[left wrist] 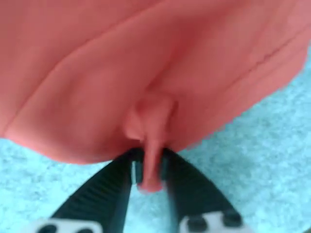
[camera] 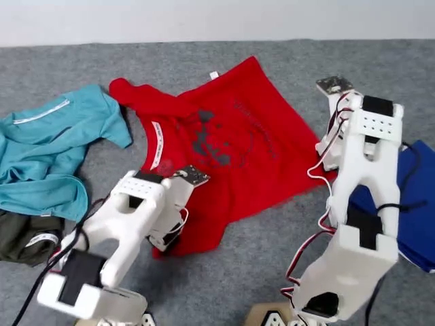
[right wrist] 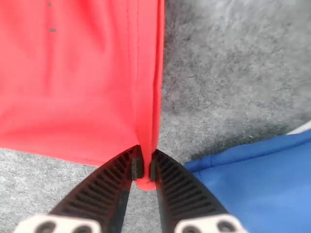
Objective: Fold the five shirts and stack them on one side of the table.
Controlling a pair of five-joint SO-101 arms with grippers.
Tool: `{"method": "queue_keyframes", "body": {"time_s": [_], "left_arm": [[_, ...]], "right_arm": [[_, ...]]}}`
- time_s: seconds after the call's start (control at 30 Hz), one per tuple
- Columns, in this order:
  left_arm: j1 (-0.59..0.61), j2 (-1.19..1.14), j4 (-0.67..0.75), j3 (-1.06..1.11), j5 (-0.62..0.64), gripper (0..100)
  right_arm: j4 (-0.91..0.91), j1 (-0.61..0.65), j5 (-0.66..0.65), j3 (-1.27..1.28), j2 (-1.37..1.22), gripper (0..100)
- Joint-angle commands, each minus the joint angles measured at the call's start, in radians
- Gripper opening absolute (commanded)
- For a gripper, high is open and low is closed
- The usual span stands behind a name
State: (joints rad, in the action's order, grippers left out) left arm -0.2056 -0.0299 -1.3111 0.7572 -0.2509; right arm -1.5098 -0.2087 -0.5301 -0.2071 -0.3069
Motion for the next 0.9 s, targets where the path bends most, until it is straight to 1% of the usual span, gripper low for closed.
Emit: {"method": "queue_keyframes", "body": {"time_s": [0.0, 0.17, 0.3, 0.4, 0.53, 0.67, 0.77, 0.87], "left_arm": [[0.005, 0.021, -0.077, -0.114, 0.002, 0], [0.008, 0.236, -0.256, -0.351, 0.003, 0], [0.009, 0.42, -0.33, -0.573, 0.002, 0], [0.009, 0.506, -0.334, -0.697, 0.002, 0], [0.018, 0.563, -0.328, -0.808, 0.002, 0], [0.121, 0.621, -0.325, -0.967, 0.0, 0], [0.212, 0.663, -0.285, -1.075, 0.0, 0], [0.273, 0.698, -0.239, -1.155, -0.051, 0]], "right_arm": [[-0.002, 0.025, 0.008, -0.006, 0.125, 1.0], [-0.002, 0.065, 0.006, -0.006, 0.232, 1.0], [-0.002, 0.096, 0.006, -0.006, 0.343, 1.0], [-0.002, 0.111, 0.006, -0.006, 0.438, 1.0], [-0.002, 0.116, 0.006, -0.006, 0.561, 1.0], [-0.002, 0.111, 0.006, -0.006, 0.705, 1.0], [-0.001, 0.108, 0.006, -0.008, 0.826, 1.0], [-0.001, 0.107, 0.008, -0.008, 0.946, 1.0]]}}
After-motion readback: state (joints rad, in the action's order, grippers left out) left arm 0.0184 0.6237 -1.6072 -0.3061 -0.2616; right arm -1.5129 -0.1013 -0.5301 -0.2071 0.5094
